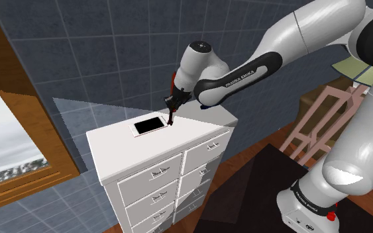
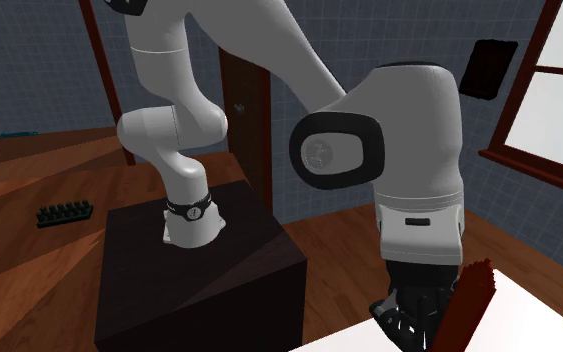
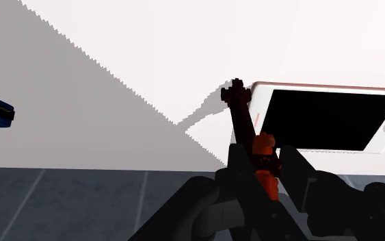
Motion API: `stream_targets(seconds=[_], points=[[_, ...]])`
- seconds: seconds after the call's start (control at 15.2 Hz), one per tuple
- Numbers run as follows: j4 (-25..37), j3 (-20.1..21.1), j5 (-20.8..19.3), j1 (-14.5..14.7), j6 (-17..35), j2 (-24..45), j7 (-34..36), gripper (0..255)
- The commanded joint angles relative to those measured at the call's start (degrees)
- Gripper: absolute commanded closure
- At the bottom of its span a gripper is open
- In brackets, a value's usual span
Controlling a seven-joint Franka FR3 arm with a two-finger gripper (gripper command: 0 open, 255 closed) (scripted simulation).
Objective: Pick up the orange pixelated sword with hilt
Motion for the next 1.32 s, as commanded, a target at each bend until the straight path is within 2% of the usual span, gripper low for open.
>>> stream_targets(seconds=[0.0, 0.33, 1.25], points=[[0.0, 0.0, 0.0, 0.0, 0.0, 0.0, 0.0, 255], [-0.1, 0.0, 0.1, -0.1, 0.0, -0.1, -0.2, 255], [3.4, 2.1, 8.2, -1.5, -8.9, -6.6, -6.8, 255]])
